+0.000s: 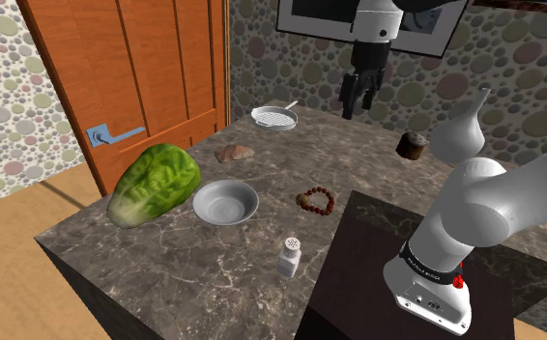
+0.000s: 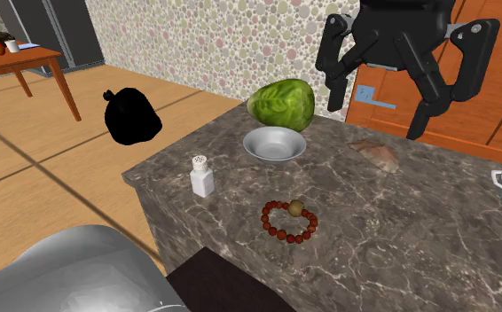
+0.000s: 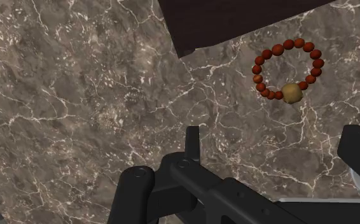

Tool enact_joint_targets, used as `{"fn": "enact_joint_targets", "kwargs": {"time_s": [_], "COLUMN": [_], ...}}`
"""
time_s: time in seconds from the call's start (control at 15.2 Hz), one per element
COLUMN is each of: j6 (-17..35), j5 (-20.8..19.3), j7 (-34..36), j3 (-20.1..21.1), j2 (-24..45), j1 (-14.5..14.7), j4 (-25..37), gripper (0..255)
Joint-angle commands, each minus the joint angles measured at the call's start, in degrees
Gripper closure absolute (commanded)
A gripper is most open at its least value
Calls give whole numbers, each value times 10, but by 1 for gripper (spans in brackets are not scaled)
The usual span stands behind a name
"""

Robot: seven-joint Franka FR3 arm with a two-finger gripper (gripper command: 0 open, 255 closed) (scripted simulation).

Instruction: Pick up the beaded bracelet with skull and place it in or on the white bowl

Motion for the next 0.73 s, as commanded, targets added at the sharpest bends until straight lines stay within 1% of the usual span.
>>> {"fn": "enact_joint_targets", "kwargs": {"time_s": [0.0,0.33,0.66], "j6": [0,75,160], "j5": [0,35,72], "j7": [0,73,145], "j3": [0,42,87], "j2": [0,-1,25], "j1": [0,6,17], "j4": [0,-79,-140], "gripper": [0,0,0]}}
